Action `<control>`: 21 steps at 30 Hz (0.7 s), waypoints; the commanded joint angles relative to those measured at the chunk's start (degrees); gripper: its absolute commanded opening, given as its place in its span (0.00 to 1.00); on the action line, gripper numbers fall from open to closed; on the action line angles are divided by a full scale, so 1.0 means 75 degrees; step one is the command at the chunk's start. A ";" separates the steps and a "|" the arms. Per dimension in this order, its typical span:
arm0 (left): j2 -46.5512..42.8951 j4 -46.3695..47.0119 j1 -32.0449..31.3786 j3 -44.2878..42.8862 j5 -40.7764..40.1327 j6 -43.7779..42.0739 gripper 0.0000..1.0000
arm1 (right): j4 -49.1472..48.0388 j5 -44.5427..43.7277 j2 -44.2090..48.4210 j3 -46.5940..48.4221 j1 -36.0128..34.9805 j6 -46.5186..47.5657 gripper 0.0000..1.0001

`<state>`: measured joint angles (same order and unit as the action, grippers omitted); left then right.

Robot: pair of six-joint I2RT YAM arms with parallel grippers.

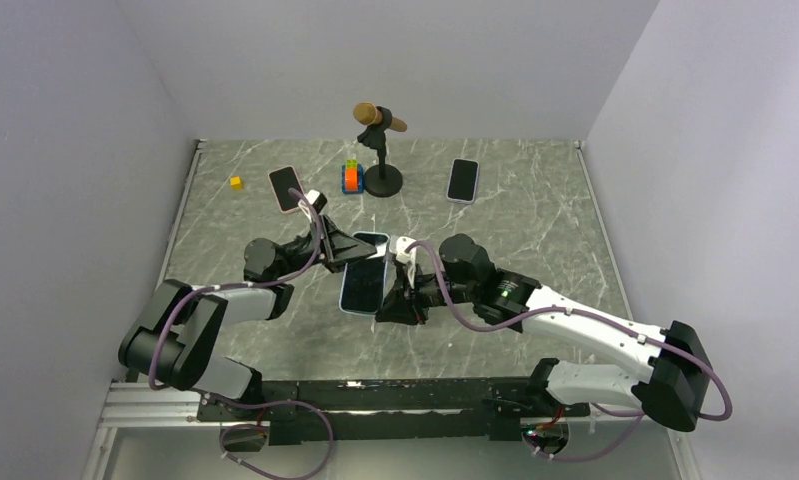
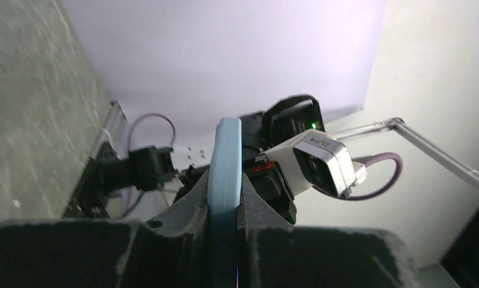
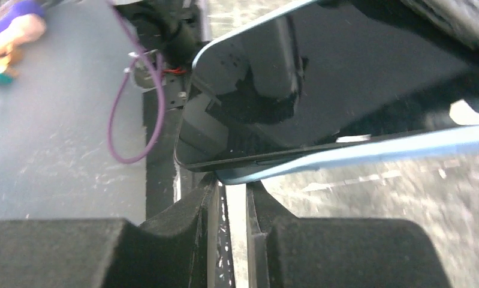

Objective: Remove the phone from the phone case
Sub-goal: Adjust the phone, then remove the phone case from the phone.

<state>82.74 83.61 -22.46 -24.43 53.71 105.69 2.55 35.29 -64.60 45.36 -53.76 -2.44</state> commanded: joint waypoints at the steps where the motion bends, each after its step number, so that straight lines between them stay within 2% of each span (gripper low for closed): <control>1: -0.0690 -0.0323 -0.0403 0.0189 -0.0330 -0.0458 0.00 | -0.1156 -0.4578 0.0031 0.0016 0.0253 -0.0525 0.00; 5: -0.1904 -0.3189 -0.0321 0.0079 -0.0797 -0.2826 0.00 | -0.0288 -0.5445 0.0029 -0.0365 0.0380 -0.2289 0.00; 7: -0.2497 -0.4766 -0.0310 -0.0201 -0.0998 -0.3943 0.00 | 0.0096 -0.4928 -0.0117 -0.0534 0.0677 -0.3207 0.00; 8: -0.2801 -0.5655 -0.0301 -0.0370 -0.1115 -0.4395 0.00 | 0.0245 -0.4348 -0.0233 -0.0572 0.0882 -0.3534 0.06; 11: -0.3224 -0.6973 -0.0213 -0.0722 -0.1445 -0.5406 0.00 | 0.0467 -0.2750 -0.0522 -0.0436 0.1124 -0.3752 0.25; 12: -0.3344 -0.7260 -0.0150 -0.0778 -0.1555 -0.5579 0.00 | 0.0725 -0.2618 -0.0531 -0.0290 0.1126 -0.3757 0.32; 15: -0.3845 -0.8032 0.0044 -0.0781 -0.2266 -0.6028 0.00 | 0.1482 -0.3129 -0.0253 0.0044 0.1179 -0.3907 0.66; 16: -0.4060 -0.8216 0.0106 -0.0742 -0.2440 -0.6133 0.00 | 0.1649 -0.3216 -0.0115 0.0134 0.1231 -0.3922 0.72; 17: -0.4263 -0.8381 0.0169 -0.0710 -0.2756 -0.6218 0.00 | 0.1752 -0.3237 0.0015 0.0219 0.1256 -0.3934 0.84; 19: -0.4641 -0.8611 0.0280 -0.0630 -0.3118 -0.6309 0.00 | 0.1858 -0.3071 0.0193 0.0384 0.1318 -0.4018 0.91; 21: -0.4937 -0.8742 0.0364 -0.0562 -0.3390 -0.6350 0.00 | 0.1816 -0.2651 0.0245 0.0537 0.1354 -0.4140 0.91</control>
<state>50.76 21.52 -21.02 -27.97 34.96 61.52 15.11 12.56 -65.87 44.51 -44.25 -30.61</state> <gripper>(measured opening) 0.164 0.905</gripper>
